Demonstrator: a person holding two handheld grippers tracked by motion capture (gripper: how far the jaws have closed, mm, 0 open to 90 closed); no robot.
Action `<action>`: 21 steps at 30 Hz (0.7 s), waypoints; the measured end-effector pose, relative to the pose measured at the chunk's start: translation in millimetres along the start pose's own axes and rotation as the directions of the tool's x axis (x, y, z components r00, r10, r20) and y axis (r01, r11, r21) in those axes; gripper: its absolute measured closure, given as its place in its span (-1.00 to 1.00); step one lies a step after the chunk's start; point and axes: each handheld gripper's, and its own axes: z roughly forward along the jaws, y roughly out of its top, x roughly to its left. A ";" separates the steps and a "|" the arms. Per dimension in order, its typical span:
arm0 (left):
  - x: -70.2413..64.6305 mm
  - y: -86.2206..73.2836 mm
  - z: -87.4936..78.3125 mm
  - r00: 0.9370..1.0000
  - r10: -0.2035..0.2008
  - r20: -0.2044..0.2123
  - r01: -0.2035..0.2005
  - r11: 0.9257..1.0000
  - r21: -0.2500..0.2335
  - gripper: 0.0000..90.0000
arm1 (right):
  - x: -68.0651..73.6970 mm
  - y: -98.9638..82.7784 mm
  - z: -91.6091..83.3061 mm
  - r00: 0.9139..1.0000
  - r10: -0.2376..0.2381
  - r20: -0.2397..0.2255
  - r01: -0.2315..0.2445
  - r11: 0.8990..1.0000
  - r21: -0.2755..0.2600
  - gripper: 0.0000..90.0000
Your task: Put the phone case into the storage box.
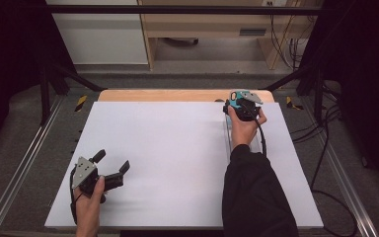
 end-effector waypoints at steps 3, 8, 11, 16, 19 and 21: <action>-0.1 0.1 0.0 1.000 0.002 0.002 -0.002 1.000 0.000 -0.97 | 1.1 -0.6 0.2 1.000 -0.012 -0.002 0.012 1.000 0.003 -0.62; -0.1 0.0 0.1 1.000 0.002 0.004 -0.002 1.000 0.002 -0.97 | 2.3 -1.9 1.2 1.000 -0.012 -0.010 0.012 1.000 0.010 -0.63; -0.2 0.0 0.1 1.000 0.002 0.004 -0.002 1.000 0.002 -0.97 | 2.4 -2.3 1.7 1.000 -0.017 -0.015 0.017 1.000 0.013 -0.63; -0.5 0.4 -0.2 1.000 0.004 0.004 -0.004 1.000 0.003 -0.97 | 1.6 -2.9 2.1 1.000 -0.015 -0.016 0.015 1.000 0.021 -0.63; -1.1 0.4 0.0 1.000 0.005 0.005 -0.005 1.000 0.004 -0.97 | 1.5 -3.0 2.2 1.000 -0.018 -0.012 0.018 1.000 0.023 -0.63; -1.3 0.4 0.0 1.000 0.006 0.006 -0.006 1.000 0.004 -0.97 | 1.4 -2.8 2.2 1.000 -0.019 -0.011 0.019 1.000 0.024 -0.63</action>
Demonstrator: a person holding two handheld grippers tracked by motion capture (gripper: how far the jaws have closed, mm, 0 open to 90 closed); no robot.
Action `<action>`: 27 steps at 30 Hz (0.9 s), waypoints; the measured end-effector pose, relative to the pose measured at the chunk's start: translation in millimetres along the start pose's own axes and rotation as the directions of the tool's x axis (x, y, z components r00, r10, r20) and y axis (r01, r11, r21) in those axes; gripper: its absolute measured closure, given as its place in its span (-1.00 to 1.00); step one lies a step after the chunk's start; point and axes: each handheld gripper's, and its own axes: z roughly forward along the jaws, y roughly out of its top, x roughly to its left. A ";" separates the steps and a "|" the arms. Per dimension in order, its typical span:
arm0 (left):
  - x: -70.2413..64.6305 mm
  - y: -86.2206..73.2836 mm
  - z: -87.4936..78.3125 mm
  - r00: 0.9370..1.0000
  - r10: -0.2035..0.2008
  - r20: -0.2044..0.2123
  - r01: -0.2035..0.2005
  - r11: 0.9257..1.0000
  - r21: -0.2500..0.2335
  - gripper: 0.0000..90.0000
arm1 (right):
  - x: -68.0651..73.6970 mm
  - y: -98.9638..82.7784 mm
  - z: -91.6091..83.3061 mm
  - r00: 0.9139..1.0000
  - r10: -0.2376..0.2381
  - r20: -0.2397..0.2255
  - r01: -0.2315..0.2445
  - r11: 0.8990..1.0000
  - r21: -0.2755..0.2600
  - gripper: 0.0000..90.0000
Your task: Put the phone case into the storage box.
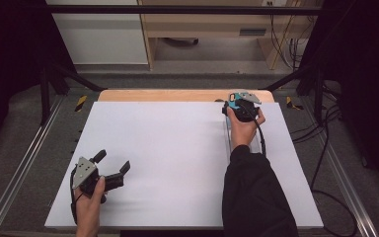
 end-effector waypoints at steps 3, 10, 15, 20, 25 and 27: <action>-0.1 0.0 0.0 1.000 0.000 0.000 0.000 1.000 0.000 -0.97 | -0.1 0.2 -0.1 1.000 0.000 0.001 0.000 1.000 0.000 -0.63; 0.2 -0.1 0.2 1.000 -0.001 0.001 0.001 1.000 0.002 -0.97 | 1.0 0.3 0.0 1.000 -0.005 0.007 0.005 1.000 0.007 -0.69; -0.2 -0.2 0.5 1.000 0.001 0.003 -0.001 1.000 0.004 -0.97 | 3.5 2.9 -1.9 0.999 -0.025 0.023 0.025 1.000 -0.006 -0.77; 0.1 -0.1 0.3 1.000 -0.001 0.002 0.001 1.000 0.002 -0.97 | 2.9 4.9 -4.3 0.999 -0.031 0.032 0.032 0.999 -0.027 -0.80; 0.5 -0.1 0.3 1.000 -0.002 0.001 0.002 1.000 0.003 -0.97 | 1.2 6.0 -6.2 0.999 -0.028 0.030 0.029 0.999 -0.029 -0.81; 0.3 -0.1 0.4 1.000 -0.002 0.001 0.002 1.000 0.003 -0.97 | 1.2 6.1 -6.6 0.999 -0.027 0.021 0.027 0.999 -0.029 -0.81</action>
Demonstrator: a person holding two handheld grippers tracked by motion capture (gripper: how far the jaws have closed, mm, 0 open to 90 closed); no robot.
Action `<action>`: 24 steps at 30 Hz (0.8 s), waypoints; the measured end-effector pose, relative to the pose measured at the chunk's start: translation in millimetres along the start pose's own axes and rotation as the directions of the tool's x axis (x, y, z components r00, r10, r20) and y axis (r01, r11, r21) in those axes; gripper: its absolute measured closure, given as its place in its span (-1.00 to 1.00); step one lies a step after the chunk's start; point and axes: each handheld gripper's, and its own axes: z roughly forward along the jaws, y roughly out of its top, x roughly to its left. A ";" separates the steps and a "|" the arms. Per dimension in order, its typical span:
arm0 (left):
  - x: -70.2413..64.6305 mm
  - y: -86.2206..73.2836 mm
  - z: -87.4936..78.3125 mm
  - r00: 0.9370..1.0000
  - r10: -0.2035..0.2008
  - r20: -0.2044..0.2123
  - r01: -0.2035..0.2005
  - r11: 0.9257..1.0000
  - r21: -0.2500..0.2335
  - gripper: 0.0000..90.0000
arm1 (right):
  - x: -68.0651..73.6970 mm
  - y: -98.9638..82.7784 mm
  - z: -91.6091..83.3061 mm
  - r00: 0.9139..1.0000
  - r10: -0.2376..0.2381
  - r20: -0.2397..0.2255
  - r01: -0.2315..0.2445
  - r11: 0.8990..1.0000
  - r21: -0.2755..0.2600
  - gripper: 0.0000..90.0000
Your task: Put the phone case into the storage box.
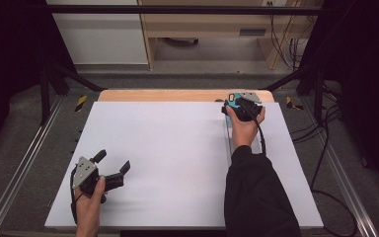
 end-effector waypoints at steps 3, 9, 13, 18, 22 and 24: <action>-0.3 0.0 0.1 1.000 0.000 0.000 0.000 1.000 0.000 -0.97 | 1.3 0.2 -1.2 1.000 -0.015 -0.002 0.015 1.000 0.000 -0.81; 0.0 0.1 -0.1 1.000 0.000 0.000 0.000 1.000 -0.001 -0.97 | 1.6 1.4 -2.4 1.000 -0.009 -0.006 0.009 1.000 -0.001 -0.81; 0.1 0.2 -0.2 1.000 0.000 0.000 0.000 1.000 -0.002 -0.97 | 1.0 1.4 -2.6 1.000 0.000 -0.010 0.000 1.000 0.004 -0.81; 0.2 0.2 -0.3 1.000 -0.001 -0.001 0.001 1.000 -0.002 -0.97 | 0.2 2.0 -3.2 1.000 0.006 -0.014 -0.006 1.000 0.007 -0.82; 0.1 0.3 -0.3 1.000 0.000 0.000 0.000 1.000 -0.002 -0.97 | 0.0 2.4 -3.9 1.000 0.004 -0.016 -0.004 1.000 0.010 -0.83; 0.2 0.2 -0.2 1.000 0.000 0.000 0.000 1.000 -0.002 -0.97 | -0.1 2.2 -3.9 1.000 0.010 -0.022 -0.009 1.000 0.019 -0.85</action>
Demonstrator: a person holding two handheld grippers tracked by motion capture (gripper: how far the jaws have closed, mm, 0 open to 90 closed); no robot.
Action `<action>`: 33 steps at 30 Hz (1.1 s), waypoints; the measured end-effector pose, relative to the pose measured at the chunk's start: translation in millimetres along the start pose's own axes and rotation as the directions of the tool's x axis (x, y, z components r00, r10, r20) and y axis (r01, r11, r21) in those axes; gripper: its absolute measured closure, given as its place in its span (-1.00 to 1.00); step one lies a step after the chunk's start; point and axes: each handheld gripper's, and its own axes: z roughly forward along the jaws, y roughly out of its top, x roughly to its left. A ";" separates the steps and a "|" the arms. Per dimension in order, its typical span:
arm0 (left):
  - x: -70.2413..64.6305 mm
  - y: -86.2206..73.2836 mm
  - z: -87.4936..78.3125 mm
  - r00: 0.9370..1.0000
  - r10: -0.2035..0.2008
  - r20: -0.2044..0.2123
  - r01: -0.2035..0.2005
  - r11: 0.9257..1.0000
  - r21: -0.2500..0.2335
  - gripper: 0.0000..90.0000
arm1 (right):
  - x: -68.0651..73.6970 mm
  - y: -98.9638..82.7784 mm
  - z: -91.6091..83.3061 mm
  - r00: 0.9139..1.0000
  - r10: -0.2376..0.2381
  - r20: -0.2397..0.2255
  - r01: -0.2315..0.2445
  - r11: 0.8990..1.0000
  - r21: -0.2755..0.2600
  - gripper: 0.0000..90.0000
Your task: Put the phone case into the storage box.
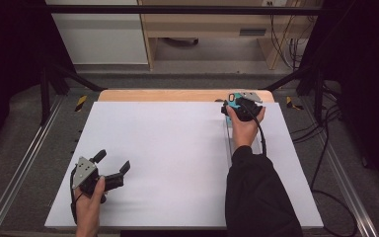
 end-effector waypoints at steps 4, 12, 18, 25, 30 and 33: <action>0.1 0.1 -0.1 1.000 0.000 0.000 0.000 1.000 -0.001 -0.97 | 0.6 -0.2 -1.2 1.000 -0.001 -0.001 0.001 1.000 0.012 -0.85; 0.2 0.2 -0.2 1.000 -0.001 -0.001 0.001 1.000 -0.002 -0.97 | 0.6 2.5 -6.7 1.000 0.002 -0.004 -0.001 1.000 0.019 -0.87; -0.3 0.2 0.0 1.000 -0.005 0.004 0.005 1.000 -0.004 -0.97 | 2.1 4.2 -10.5 1.000 -0.006 -0.015 0.007 1.000 0.023 -0.88; 0.3 0.3 -0.2 1.000 -0.006 0.004 0.006 1.000 -0.004 -0.97 | 3.8 4.1 -12.1 1.000 -0.003 -0.015 0.004 0.999 0.044 -0.87; 0.5 0.5 -0.5 1.000 -0.005 0.004 0.005 1.000 -0.004 -0.97 | 4.3 5.6 -15.2 1.000 -0.002 -0.023 0.003 0.999 0.046 -0.87; 0.4 0.5 -0.4 1.000 -0.004 0.005 0.004 1.000 -0.005 -0.97 | 3.9 5.3 -18.1 1.000 0.002 -0.021 -0.001 0.999 0.049 -0.86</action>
